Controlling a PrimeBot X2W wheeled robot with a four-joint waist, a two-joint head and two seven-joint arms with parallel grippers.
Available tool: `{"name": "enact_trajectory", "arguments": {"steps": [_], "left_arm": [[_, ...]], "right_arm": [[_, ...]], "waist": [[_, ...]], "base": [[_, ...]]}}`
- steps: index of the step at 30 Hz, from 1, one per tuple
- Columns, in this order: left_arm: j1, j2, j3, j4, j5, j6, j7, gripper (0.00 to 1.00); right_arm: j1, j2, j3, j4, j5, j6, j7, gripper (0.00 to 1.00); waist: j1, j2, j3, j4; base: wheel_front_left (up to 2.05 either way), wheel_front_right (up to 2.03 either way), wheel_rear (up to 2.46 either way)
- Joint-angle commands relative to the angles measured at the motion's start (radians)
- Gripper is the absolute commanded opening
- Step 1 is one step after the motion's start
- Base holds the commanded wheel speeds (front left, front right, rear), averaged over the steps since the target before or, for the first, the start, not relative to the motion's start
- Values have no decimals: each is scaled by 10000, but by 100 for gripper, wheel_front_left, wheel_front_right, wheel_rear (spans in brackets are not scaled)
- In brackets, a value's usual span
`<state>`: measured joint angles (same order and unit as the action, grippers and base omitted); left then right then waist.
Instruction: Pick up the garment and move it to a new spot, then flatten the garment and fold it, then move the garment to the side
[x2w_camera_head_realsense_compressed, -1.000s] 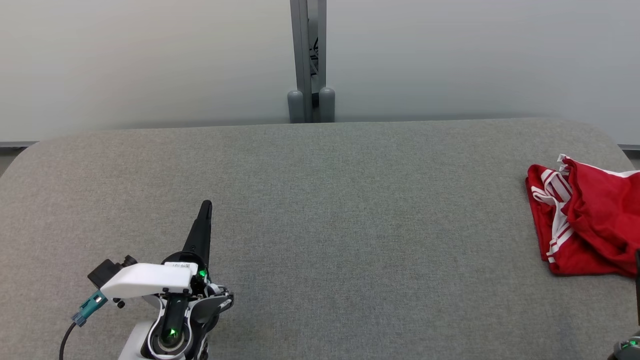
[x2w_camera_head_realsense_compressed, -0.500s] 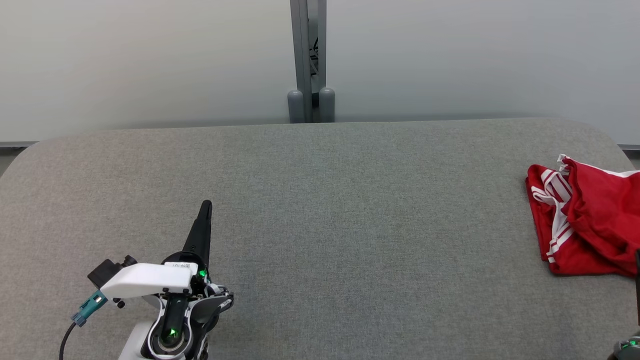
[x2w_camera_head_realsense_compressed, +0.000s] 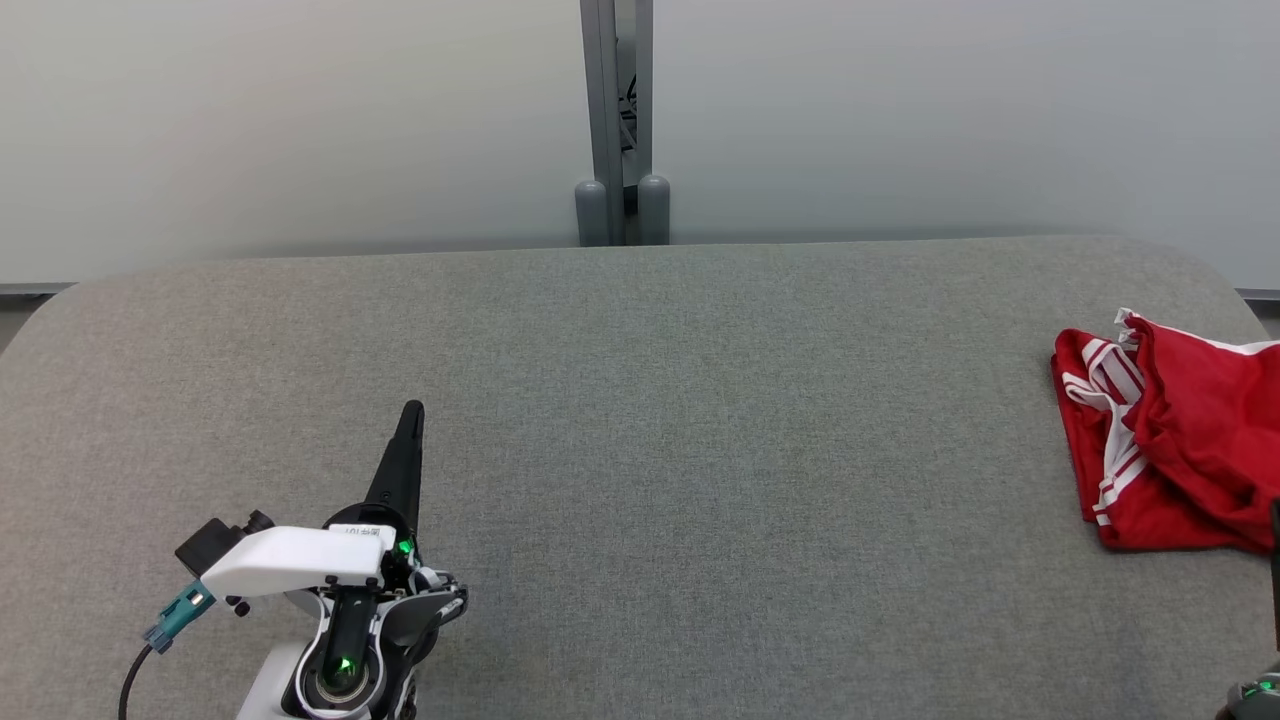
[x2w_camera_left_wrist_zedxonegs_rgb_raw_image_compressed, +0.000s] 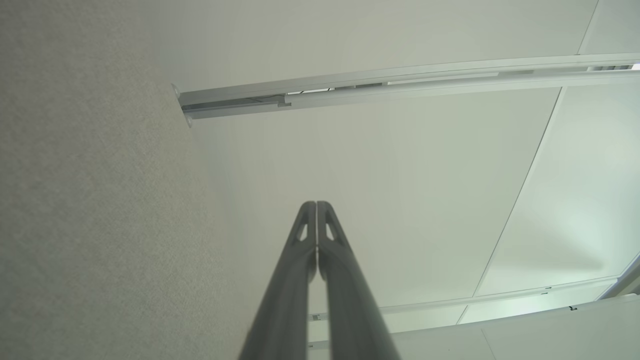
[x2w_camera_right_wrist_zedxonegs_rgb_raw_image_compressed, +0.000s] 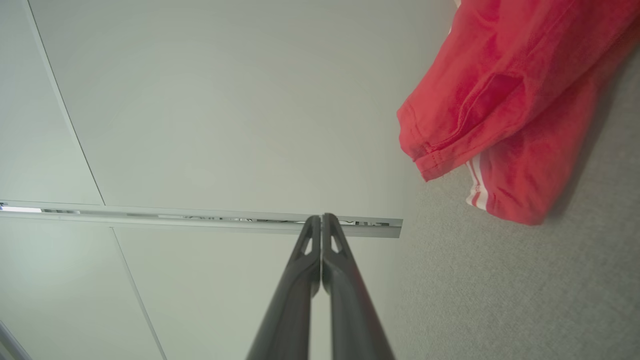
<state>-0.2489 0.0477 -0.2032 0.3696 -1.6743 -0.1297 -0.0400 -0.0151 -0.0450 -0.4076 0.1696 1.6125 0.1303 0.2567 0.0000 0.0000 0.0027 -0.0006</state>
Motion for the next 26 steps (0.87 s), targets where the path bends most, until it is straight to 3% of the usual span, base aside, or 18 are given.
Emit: {"name": "enact_trajectory", "arguments": {"steps": [1, 26], "left_arm": [[-62, 48, 13, 6, -14, -39, 2, 0], [-62, 49, 13, 5, -14, -39, 2, 0]], "right_arm": [[-92, -99, -3, -71, 33, 7, 51, 0], [-93, -100, -2, -72, 33, 7, 52, 0]], "waist": [[0, 0, 0, 0], [0, 0, 0, 0]], "base": [[0, 0, 0], [0, 0, 0]]}}
